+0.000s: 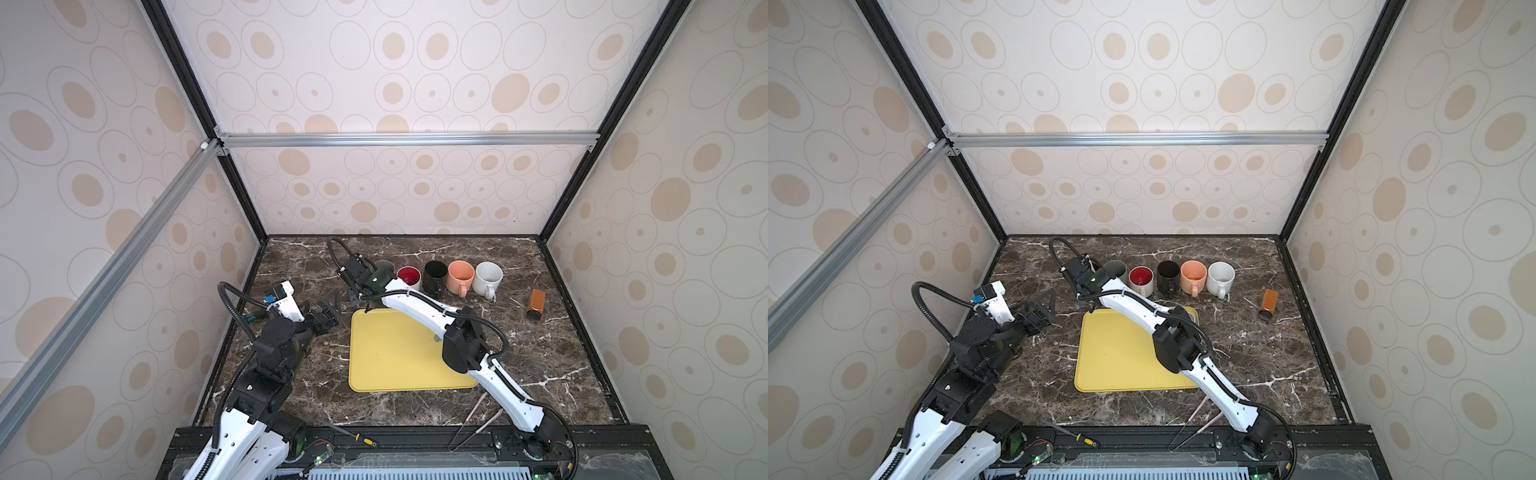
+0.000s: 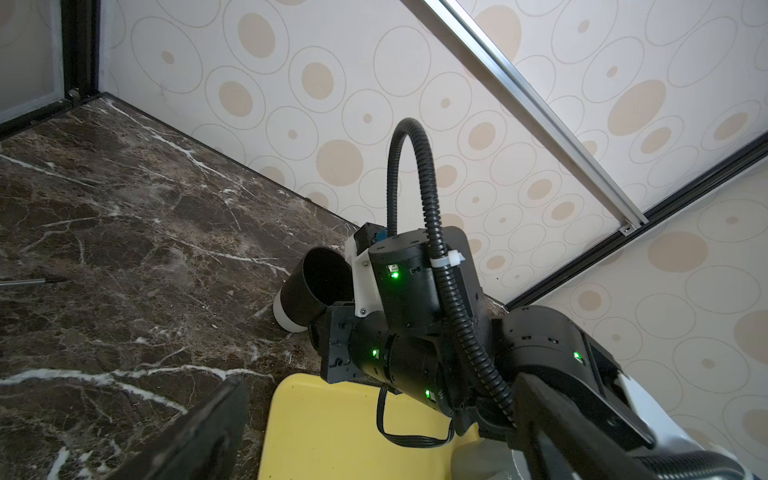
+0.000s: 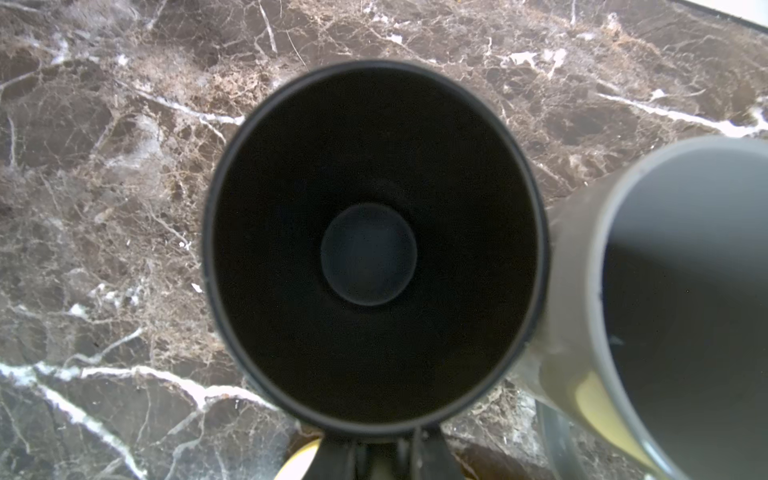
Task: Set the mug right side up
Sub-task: 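Lower the dark mug upright beside the grey mug with the right gripper, then open the right gripper, releasing the dark mug, and raise it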
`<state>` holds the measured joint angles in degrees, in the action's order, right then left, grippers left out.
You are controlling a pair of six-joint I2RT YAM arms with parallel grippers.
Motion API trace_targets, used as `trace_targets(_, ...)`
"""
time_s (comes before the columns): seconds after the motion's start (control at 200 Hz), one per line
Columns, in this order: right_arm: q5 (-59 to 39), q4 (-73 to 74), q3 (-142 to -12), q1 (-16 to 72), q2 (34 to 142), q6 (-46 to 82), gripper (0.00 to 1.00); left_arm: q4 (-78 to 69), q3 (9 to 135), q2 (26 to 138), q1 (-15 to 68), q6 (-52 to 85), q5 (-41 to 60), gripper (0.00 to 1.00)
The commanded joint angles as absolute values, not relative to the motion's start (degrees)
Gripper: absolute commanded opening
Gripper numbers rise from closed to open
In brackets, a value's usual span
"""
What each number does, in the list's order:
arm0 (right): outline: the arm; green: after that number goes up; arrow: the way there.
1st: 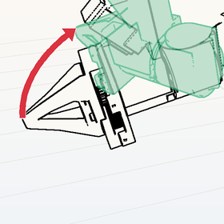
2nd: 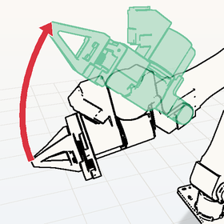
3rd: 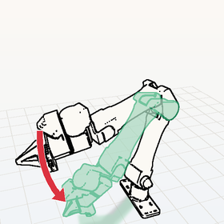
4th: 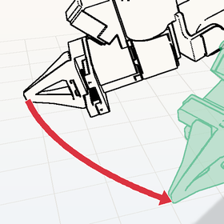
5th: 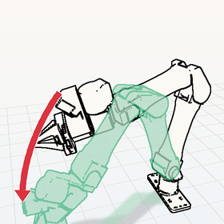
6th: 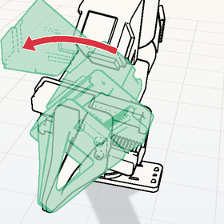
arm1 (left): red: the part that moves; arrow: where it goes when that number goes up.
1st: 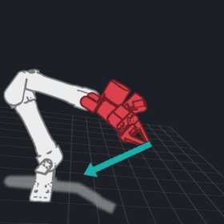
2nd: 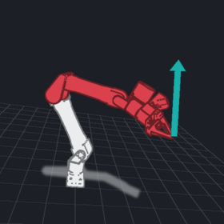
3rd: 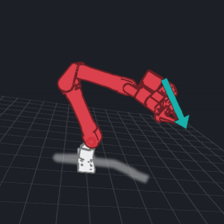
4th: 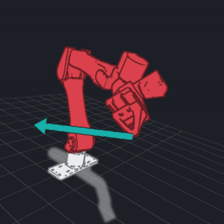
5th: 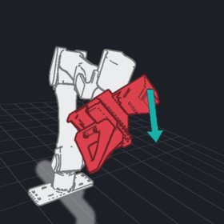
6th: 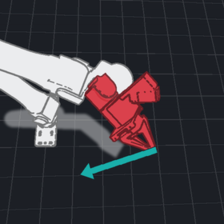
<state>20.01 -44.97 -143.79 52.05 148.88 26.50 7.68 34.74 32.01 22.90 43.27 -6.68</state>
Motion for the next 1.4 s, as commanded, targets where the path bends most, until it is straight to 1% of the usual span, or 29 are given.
trace_targets(0.0,21.01,-44.03,-145.99,52.05,148.76,26.46,0.26,6.12,35.07,31.69,22.48,43.71,-6.76,1.00)
trace_targets(0.155,20.86,-43.86,-145.35,52.08,147.45,26.36,0.37,5.69,35.02,32.01,22.49,43.61,-6.33,1.00)
trace_targets(0.265,20.25,-42.82,-143.72,52.14,145.96,26.50,0.42,5.37,34.89,32.33,22.43,43.76,-5.94,1.00)
trace_targets(0.72,18.23,-37.62,-132.12,52.73,133.73,26.72,0.44,3.93,34.72,33.30,22.35,43.08,-3.74,1.00)
trace_targets(0.99,17.80,-28.94,-114.67,52.86,117.90,24.59,0.44,4.31,35.18,36.02,22.37,39.46,-0.93,1.00)
trace_targets(1.085,17.79,-27.75,-110.85,52.90,113.62,23.77,0.44,4.33,34.97,36.90,22.41,38.65,-0.07,1.00)
trace_targets(1.225,15.31,-27.08,-106.27,53.03,109.26,22.22,0.43,4.49,35.80,38.52,22.39,36.69,1.38,1.00)
trace_targets(1.395,14.29,-15.24,-89.83,53.01,99.82,18.74,0.42,7.61,38.91,43.08,22.42,33.50,3.69,1.00)
